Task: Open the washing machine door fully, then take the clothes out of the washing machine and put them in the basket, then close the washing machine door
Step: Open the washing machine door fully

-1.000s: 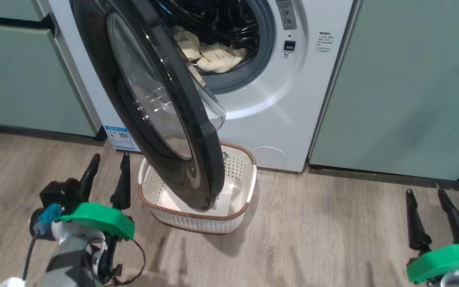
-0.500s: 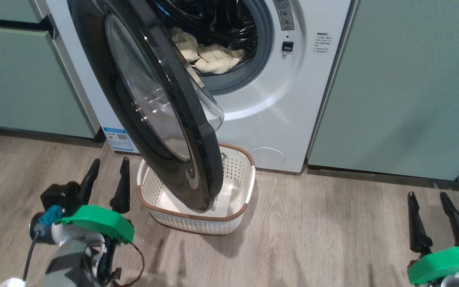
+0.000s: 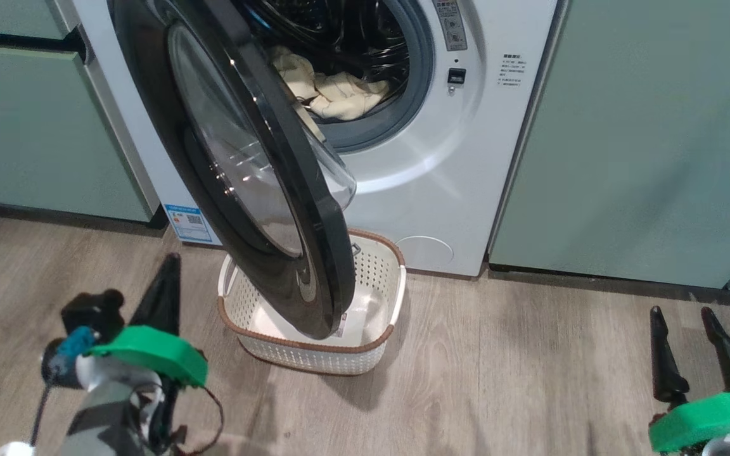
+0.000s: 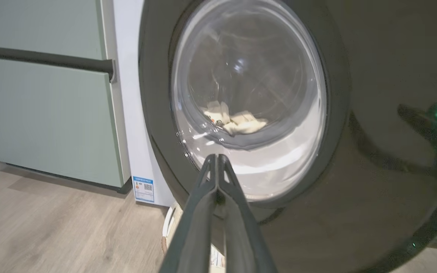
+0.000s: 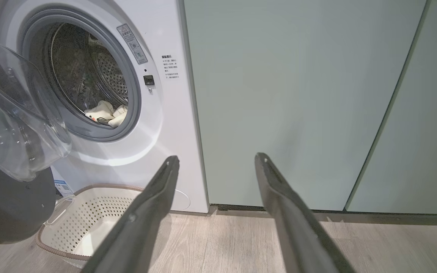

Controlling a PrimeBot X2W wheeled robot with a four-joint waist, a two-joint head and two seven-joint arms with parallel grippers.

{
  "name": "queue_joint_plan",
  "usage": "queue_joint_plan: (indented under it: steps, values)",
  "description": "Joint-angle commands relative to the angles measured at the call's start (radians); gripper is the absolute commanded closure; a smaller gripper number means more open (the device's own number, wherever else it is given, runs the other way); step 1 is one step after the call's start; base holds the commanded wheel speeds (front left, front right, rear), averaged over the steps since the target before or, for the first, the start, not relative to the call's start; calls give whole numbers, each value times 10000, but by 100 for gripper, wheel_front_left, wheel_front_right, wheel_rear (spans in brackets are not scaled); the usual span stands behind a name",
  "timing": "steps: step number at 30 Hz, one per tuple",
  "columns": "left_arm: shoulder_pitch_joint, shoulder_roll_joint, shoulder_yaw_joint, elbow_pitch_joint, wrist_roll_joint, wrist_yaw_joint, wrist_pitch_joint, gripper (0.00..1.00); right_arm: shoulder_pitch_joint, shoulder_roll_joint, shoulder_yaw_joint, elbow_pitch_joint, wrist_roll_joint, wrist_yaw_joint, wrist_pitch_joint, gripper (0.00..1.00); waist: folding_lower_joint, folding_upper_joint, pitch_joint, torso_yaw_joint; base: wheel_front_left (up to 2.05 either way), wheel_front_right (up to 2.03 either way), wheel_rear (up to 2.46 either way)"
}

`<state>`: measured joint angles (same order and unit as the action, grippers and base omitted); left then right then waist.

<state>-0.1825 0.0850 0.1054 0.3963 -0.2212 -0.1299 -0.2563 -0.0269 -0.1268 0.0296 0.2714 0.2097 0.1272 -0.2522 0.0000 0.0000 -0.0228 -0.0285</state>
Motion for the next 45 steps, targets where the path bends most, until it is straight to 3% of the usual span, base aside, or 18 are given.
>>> queue_joint_plan:
  steps: [1,8,13,18,23,27,33,39,45]
  values:
    - [-447,372,536,-556,-73,-7,-55,100,-171,-109,106,-261,-94,35,-95,0,0,0,-16,15,0,0,0]
    - [-1236,499,1033,-1908,-422,97,59,100,-74,-89,98,-261,-46,35,-95,0,0,0,-110,60,0,0,0]
    - [-2242,564,929,-4004,-607,375,1143,100,11,-103,73,-297,-11,35,-95,0,0,0,-128,99,0,0,0]
    - [-3178,237,-95,-6074,-525,587,2580,100,26,-109,68,-314,7,35,-95,0,0,0,-109,114,0,0,0]
    - [-3614,-194,-1705,-6939,-573,938,3622,100,-7,-91,83,-294,34,35,-95,0,0,0,-111,84,0,0,0]
    - [-3603,-322,-3182,-6810,-896,1403,3965,100,-41,-70,101,-283,59,35,-95,0,0,0,-91,31,0,0,0]
    - [-3295,-344,-5132,-6053,-1571,2181,3561,100,-65,-47,163,-294,65,35,-95,0,0,0,-59,-87,0,0,0]
    - [-2865,-346,-6692,-4799,-2028,2585,2828,100,-115,-91,172,-282,96,35,-95,0,0,0,3,-152,0,0,0]
    - [-2661,-347,-7612,-3153,-2104,2848,1837,100,-135,-107,167,-279,101,35,-95,0,0,0,49,-149,0,0,0]
